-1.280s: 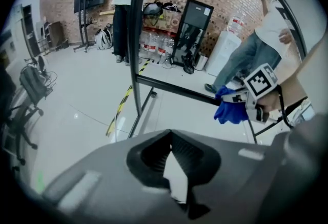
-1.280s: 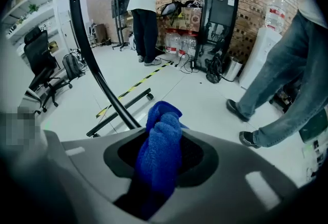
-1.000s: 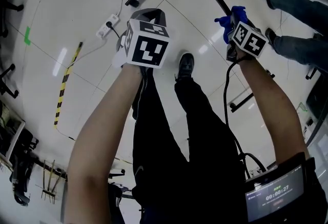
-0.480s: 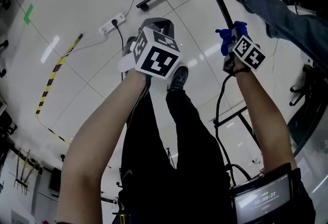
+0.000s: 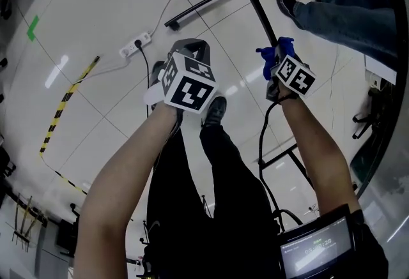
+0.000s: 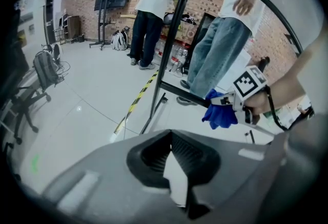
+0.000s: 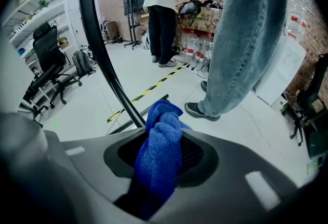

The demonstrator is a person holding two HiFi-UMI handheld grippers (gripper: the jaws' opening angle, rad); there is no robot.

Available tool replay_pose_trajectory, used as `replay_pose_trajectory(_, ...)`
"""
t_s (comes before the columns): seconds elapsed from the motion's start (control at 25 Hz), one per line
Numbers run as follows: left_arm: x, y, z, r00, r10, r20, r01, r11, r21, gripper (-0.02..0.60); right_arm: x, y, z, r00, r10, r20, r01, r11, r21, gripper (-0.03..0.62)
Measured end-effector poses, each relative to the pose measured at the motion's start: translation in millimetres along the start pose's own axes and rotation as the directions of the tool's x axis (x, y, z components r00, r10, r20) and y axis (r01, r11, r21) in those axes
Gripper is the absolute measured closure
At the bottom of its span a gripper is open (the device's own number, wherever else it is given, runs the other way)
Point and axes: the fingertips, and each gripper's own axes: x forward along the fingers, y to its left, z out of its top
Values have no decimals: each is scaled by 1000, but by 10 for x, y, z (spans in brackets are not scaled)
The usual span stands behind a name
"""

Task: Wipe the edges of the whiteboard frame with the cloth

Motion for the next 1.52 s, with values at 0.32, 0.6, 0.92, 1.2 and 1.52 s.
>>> replay_pose_trajectory(0.32,-8,176,185,1000,-9,29,9,1000,-24,578,130,299,164,1000,15,-15,-16,999,-41,451)
replay_pose_trajectory(0.6,18,350,301,999,-7,40,9,999,-41,578,233,486,370,1000,28,-13,-29,998,-51,451)
replay_pose_trajectory(0.92,39,517,388,999,-17,35,17,1000,5,578,354,752,614,999,43,-7,-43,998,-54,451)
replay_pose_trajectory(1.2,61,646,486,999,-33,35,32,999,6,578,454,988,802,998,59,-1,-59,996,-63,451)
replay_pose_trajectory(1.52,32,866,572,999,-38,28,38,999,12,578,560,1187,1003,998,59,13,-58,995,-78,451)
